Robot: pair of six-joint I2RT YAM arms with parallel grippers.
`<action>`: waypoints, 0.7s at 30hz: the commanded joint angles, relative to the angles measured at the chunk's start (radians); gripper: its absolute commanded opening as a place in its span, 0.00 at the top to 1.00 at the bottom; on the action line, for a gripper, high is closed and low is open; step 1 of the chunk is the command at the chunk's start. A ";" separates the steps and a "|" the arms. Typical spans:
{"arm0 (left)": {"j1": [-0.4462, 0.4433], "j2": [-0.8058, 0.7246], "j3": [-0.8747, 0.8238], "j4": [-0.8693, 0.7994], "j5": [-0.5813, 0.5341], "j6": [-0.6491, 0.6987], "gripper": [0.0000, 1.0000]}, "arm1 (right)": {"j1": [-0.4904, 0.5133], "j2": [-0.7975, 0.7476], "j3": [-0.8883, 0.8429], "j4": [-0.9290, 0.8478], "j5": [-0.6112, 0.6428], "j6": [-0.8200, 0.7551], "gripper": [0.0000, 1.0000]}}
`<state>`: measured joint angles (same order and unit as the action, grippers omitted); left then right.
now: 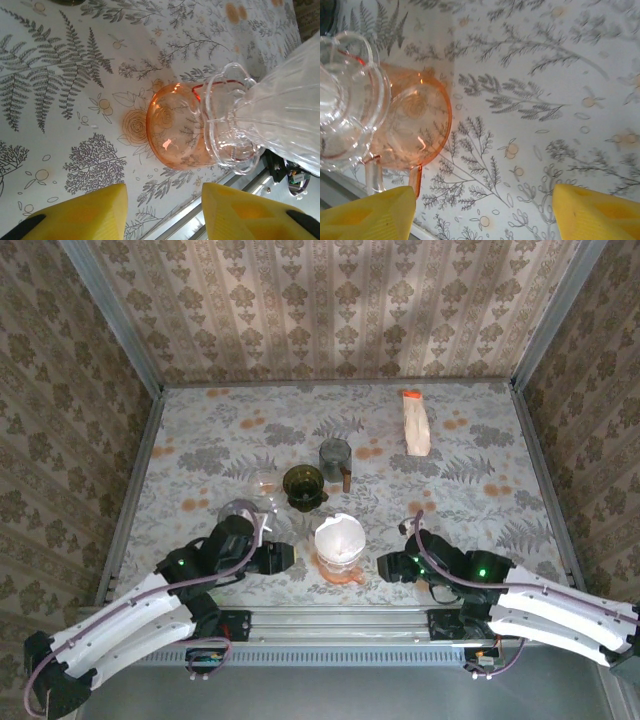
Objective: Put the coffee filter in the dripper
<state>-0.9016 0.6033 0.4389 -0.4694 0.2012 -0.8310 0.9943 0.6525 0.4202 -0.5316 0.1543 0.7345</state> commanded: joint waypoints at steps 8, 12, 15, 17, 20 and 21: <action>-0.017 0.131 -0.040 0.202 -0.004 -0.059 0.59 | 0.073 -0.146 -0.189 0.269 -0.053 -0.021 0.27; -0.025 0.200 -0.036 0.259 0.006 -0.059 0.63 | 0.082 -0.175 -0.207 0.246 -0.024 -0.012 0.28; -0.025 0.228 -0.034 0.267 0.007 -0.058 0.65 | 0.091 -0.196 -0.213 0.227 -0.012 -0.009 0.31; -0.025 0.237 -0.038 0.273 0.007 -0.062 0.67 | 0.095 -0.202 -0.216 0.219 -0.012 -0.010 0.32; -0.025 0.252 -0.042 0.289 0.013 -0.066 0.68 | 0.102 -0.202 -0.219 0.220 -0.015 -0.012 0.35; -0.027 0.260 -0.040 0.296 0.018 -0.066 0.68 | 0.105 -0.202 -0.219 0.218 -0.012 -0.012 0.35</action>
<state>-0.9222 0.8509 0.4053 -0.2131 0.2054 -0.8837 1.0882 0.4618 0.2203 -0.3168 0.1200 0.7296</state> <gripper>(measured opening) 0.320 0.652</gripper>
